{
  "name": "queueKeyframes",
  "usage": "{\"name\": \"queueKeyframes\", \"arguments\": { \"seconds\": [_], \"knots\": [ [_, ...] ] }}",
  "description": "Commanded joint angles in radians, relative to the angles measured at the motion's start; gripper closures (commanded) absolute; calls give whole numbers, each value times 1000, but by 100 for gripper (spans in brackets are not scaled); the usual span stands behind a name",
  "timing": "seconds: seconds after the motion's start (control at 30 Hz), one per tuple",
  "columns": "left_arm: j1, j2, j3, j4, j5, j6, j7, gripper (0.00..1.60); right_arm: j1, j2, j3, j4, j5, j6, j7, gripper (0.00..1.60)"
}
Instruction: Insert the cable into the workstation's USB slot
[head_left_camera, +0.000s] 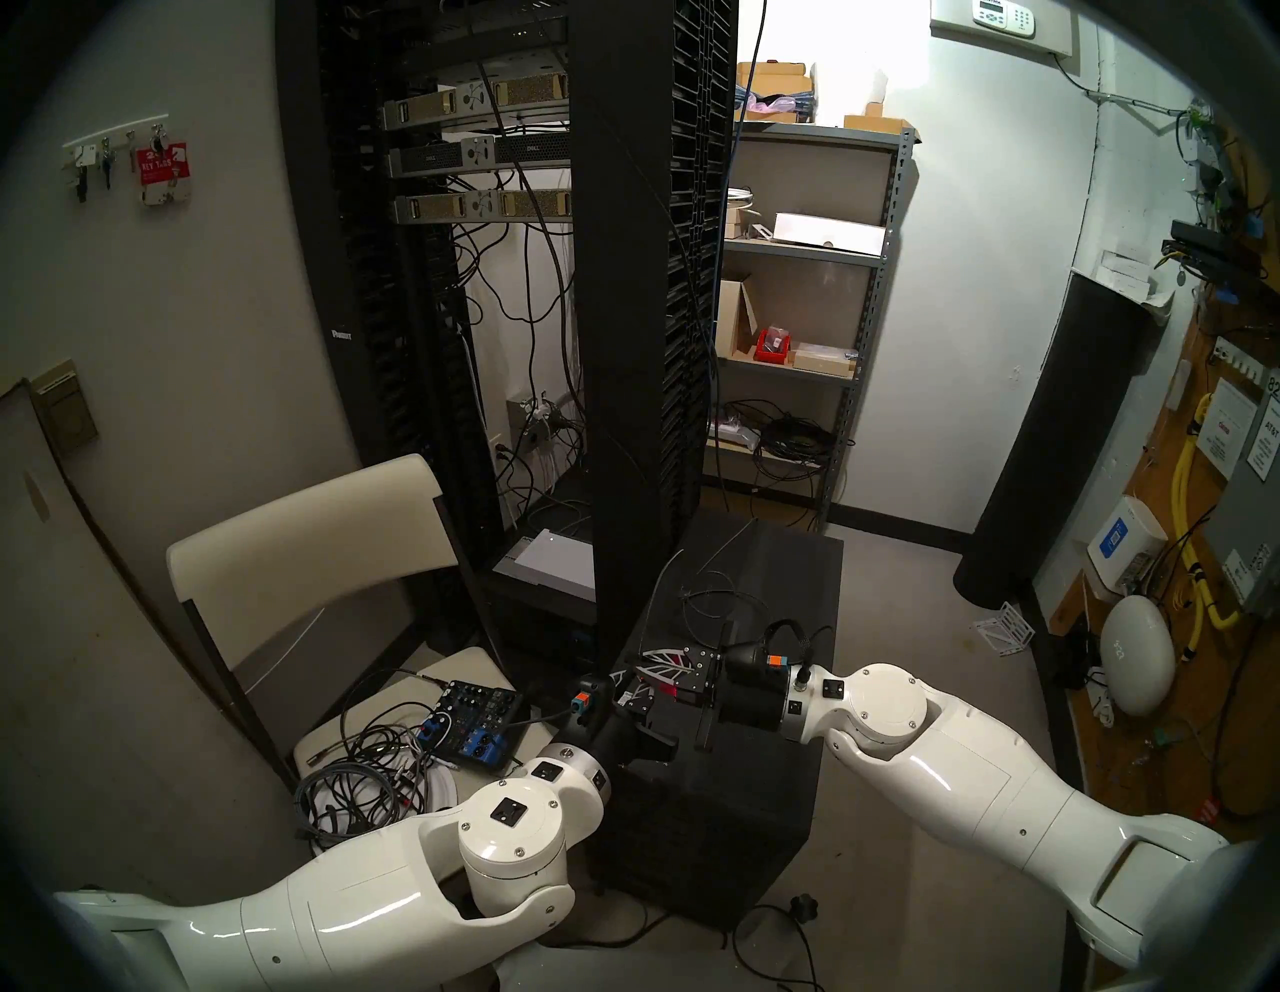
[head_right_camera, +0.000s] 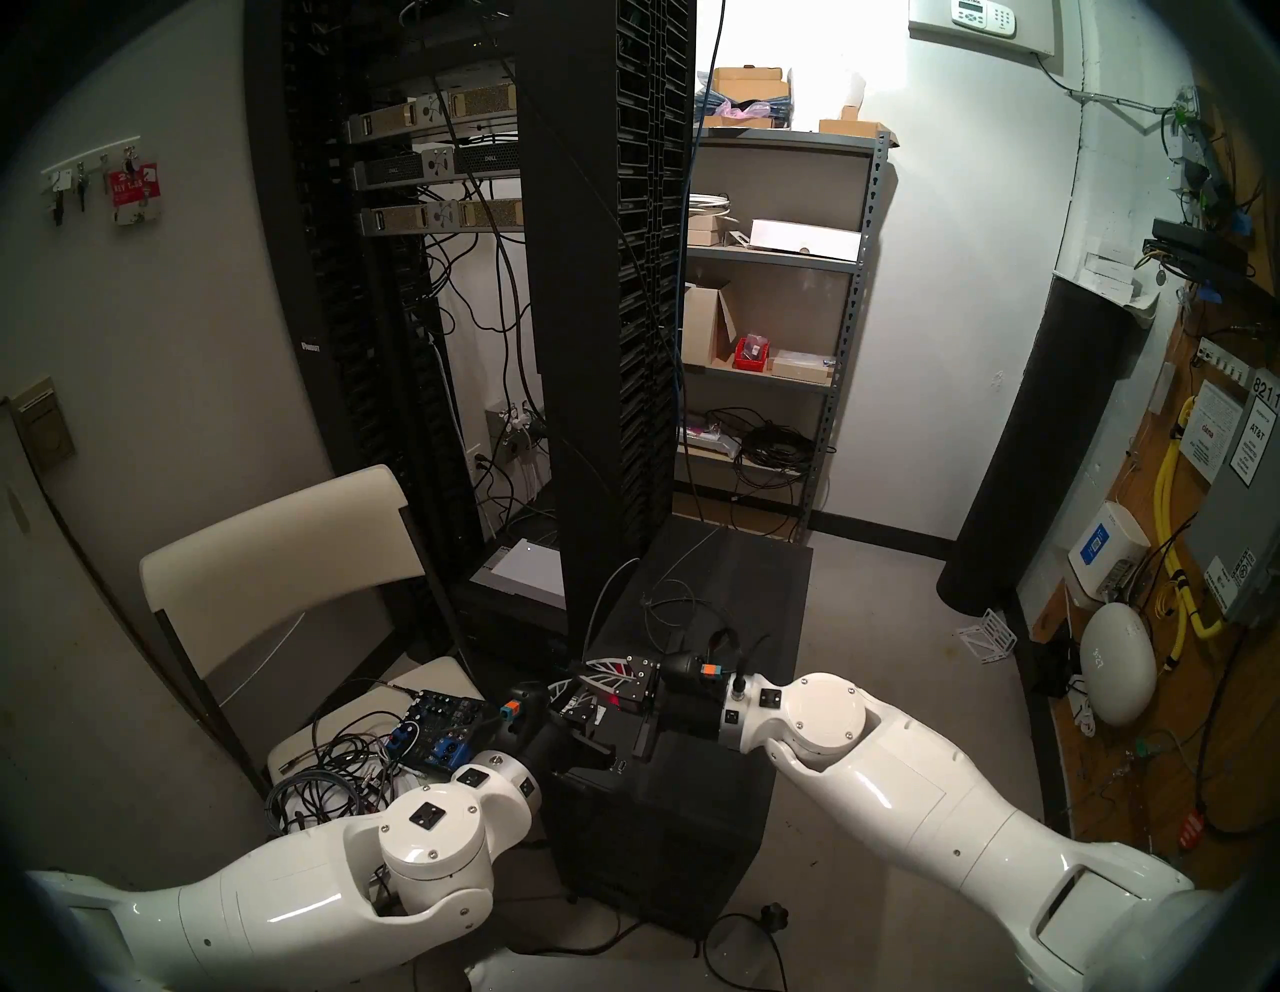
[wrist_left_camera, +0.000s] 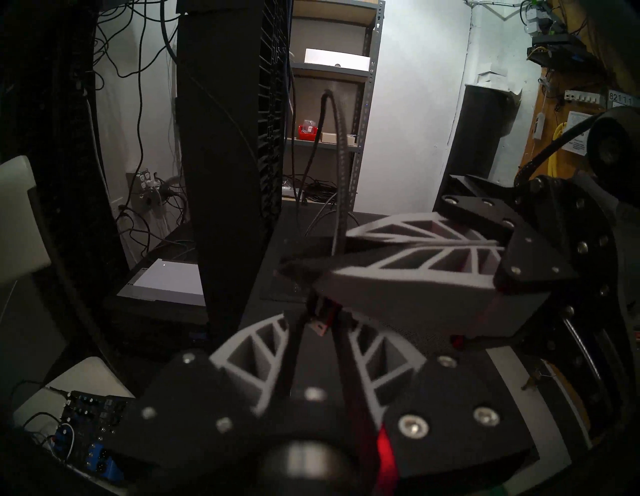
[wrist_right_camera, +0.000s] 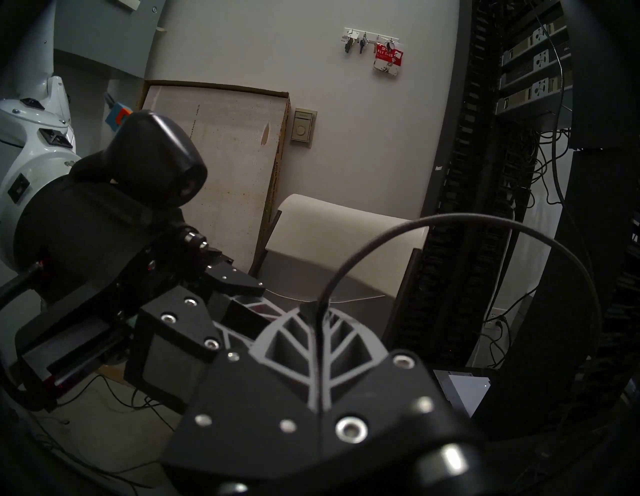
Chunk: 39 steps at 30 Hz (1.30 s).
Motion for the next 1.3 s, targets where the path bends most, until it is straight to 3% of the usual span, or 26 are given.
{"name": "queueKeyframes", "arguments": {
  "seconds": [0.0,0.07,0.1,0.13,0.37,0.8,0.87,0.9,0.97,1.0,1.27],
  "knots": [
    [3,14,-12,-23,6,-32,-7,111,1,1,6,-14,2,4,-8,160],
    [4,18,-15,-24,5,-36,-8,127,3,3,5,-14,2,5,-7,160],
    [5,19,-16,-23,6,-40,-8,149,3,3,5,-14,2,6,-7,160],
    [6,21,-17,-22,6,-44,-11,160,4,5,5,-14,3,7,-5,160],
    [6,40,-22,-13,4,-67,-34,160,14,20,3,-21,12,27,21,160],
    [0,67,-48,-2,-95,-121,-167,160,33,46,4,-26,11,76,71,157],
    [1,65,-51,0,-112,-123,-176,160,39,48,2,-26,9,87,82,142],
    [0,65,-51,2,-117,-124,-180,160,46,50,0,-26,2,98,90,117],
    [-1,65,-51,3,-118,-124,-182,160,47,50,1,-26,2,100,88,108],
    [-2,64,-51,6,-120,-127,-185,160,50,48,0,-23,-2,104,92,88],
    [-4,65,-52,8,-120,-139,-193,160,54,41,1,-12,-7,110,105,84]
  ]
}}
